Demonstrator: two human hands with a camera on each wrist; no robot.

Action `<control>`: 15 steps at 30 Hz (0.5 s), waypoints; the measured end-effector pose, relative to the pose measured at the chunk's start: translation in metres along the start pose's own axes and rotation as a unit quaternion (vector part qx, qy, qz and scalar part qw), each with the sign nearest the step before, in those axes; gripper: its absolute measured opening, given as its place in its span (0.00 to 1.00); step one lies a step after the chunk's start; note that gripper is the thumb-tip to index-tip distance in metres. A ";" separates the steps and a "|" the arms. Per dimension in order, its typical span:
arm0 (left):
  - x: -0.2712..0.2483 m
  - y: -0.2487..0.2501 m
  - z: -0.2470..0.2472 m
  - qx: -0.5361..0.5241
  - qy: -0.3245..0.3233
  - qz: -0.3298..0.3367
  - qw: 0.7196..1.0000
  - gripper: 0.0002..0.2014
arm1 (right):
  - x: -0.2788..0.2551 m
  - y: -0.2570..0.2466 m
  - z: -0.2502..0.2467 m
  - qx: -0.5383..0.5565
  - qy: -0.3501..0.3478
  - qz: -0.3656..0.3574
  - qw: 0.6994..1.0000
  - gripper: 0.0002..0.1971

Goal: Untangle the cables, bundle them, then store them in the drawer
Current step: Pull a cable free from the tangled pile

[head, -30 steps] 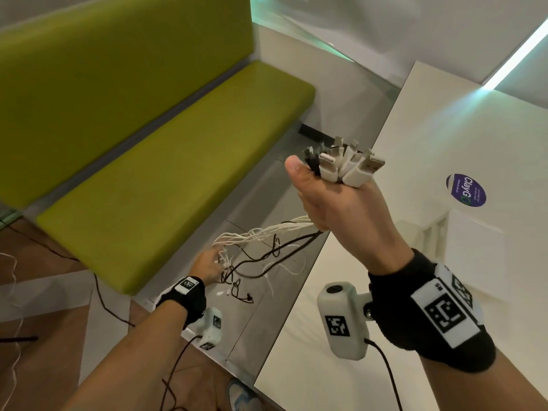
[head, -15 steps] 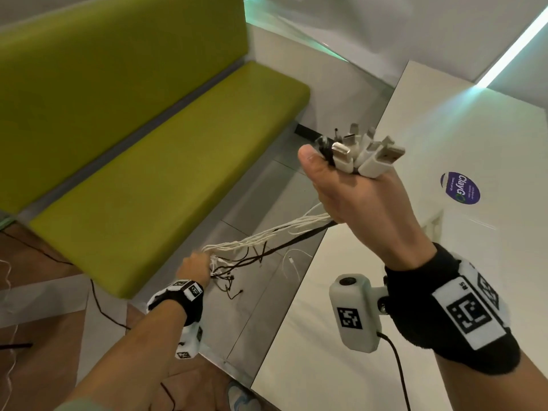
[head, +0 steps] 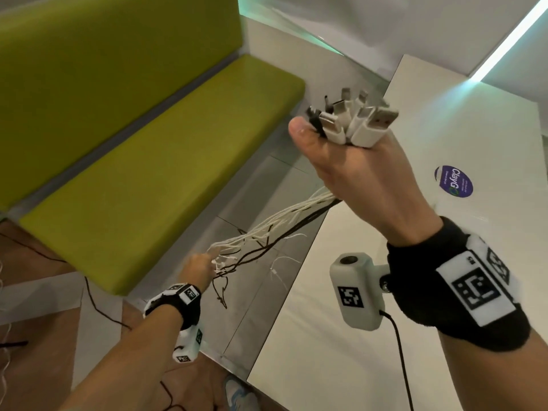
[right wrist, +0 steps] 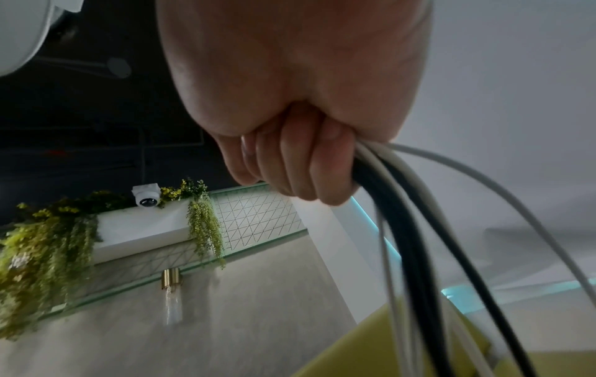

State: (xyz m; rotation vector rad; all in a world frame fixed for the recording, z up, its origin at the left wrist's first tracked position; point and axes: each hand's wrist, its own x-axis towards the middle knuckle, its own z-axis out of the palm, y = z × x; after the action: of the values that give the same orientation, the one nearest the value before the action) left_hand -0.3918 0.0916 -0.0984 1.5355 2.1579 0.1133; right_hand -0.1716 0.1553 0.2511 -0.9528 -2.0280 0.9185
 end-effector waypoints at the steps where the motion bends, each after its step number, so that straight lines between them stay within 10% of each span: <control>1: -0.002 0.001 0.004 -0.001 -0.008 0.010 1.000 0.25 | 0.001 -0.001 -0.002 -0.013 0.000 -0.009 1.000 0.24; 15: 0.008 -0.002 0.014 -0.080 -0.165 -0.155 0.971 0.16 | 0.000 -0.003 0.006 -0.031 -0.058 0.001 0.998 0.23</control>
State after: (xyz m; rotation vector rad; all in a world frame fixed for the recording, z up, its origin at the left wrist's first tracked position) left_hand -0.3893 0.0955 -0.1138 1.0305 2.0339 -0.0682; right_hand -0.1778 0.1522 0.2509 -0.9557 -2.1657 0.9362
